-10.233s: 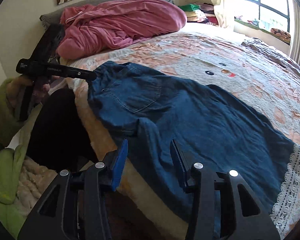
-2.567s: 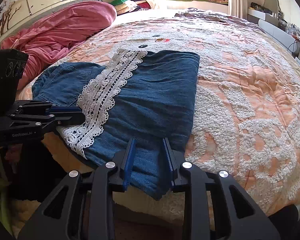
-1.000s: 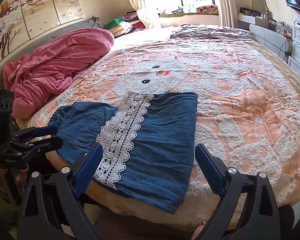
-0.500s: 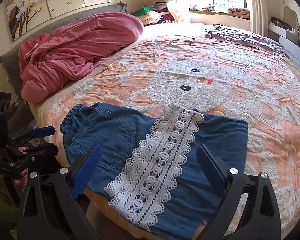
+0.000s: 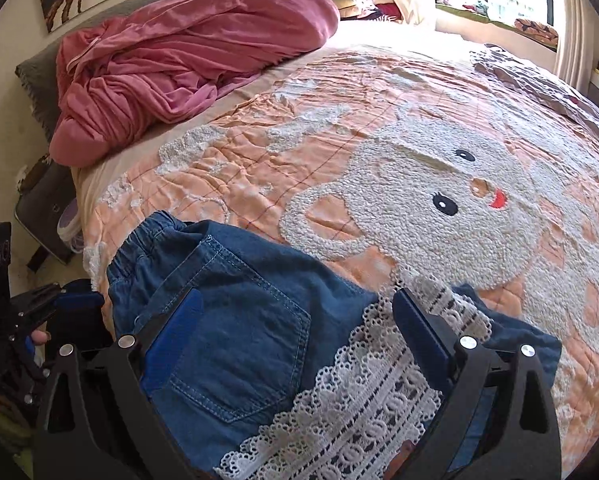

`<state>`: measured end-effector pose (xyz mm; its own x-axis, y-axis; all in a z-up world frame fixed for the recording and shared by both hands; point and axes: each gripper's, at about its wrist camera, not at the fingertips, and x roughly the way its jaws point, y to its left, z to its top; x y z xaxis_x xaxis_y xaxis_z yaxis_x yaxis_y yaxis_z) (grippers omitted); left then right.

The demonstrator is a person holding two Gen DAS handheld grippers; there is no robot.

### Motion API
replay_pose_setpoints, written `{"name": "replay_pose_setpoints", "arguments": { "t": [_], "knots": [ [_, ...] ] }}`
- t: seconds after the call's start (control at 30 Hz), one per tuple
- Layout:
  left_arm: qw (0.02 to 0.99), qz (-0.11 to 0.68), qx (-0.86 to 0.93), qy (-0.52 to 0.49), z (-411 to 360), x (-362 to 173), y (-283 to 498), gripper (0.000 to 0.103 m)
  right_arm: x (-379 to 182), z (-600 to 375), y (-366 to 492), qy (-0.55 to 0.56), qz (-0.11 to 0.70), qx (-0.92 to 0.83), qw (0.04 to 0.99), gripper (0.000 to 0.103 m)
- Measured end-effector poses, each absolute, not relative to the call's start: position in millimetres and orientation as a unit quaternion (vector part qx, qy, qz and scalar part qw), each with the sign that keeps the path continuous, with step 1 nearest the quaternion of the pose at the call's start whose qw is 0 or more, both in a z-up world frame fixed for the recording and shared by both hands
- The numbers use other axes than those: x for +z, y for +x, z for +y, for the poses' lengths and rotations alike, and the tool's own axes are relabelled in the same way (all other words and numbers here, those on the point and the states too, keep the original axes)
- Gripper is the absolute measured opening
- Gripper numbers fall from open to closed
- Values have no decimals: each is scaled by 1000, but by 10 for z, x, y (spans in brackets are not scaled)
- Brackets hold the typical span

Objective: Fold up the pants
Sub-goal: 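Grasp the elastic waistband side with the right tool and lift it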

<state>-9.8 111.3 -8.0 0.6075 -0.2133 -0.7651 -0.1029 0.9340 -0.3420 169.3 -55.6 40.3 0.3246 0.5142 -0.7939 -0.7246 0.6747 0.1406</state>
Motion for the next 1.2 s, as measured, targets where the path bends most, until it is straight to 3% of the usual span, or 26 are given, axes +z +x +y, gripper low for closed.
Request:
{"name": "replay_pose_setpoints", "arguments": {
  "t": [0.33, 0.67, 0.7, 0.73, 0.8, 0.93, 1.13, 1.2],
  "knots": [
    [856, 450, -53, -251, 1161, -231, -37, 93, 363, 146, 1817, -160, 453, 475, 737, 95],
    [842, 448, -48, -298, 1208, -337, 27, 93, 146, 686, 2030, -167, 527, 525, 647, 93],
    [840, 448, -48, -301, 1212, -348, 34, 93, 106, 734, 2030, -173, 536, 528, 636, 90],
    [840, 447, -48, -303, 1222, -354, 52, 93, 72, 782, 2025, -181, 540, 529, 629, 80],
    [841, 444, -48, -304, 1237, -358, 66, 93, 13, 872, 1977, -201, 540, 538, 615, 73],
    [839, 444, -46, -312, 1246, -391, 94, 93, -116, 970, 1900, -204, 555, 553, 587, 44],
    [836, 439, -38, -326, 1292, -392, 91, 92, -52, 902, 1844, -190, 539, 568, 592, 32],
    [836, 437, -28, -331, 1298, -382, 107, 84, 9, 836, 1852, -178, 533, 571, 598, 31]
  ]
}}
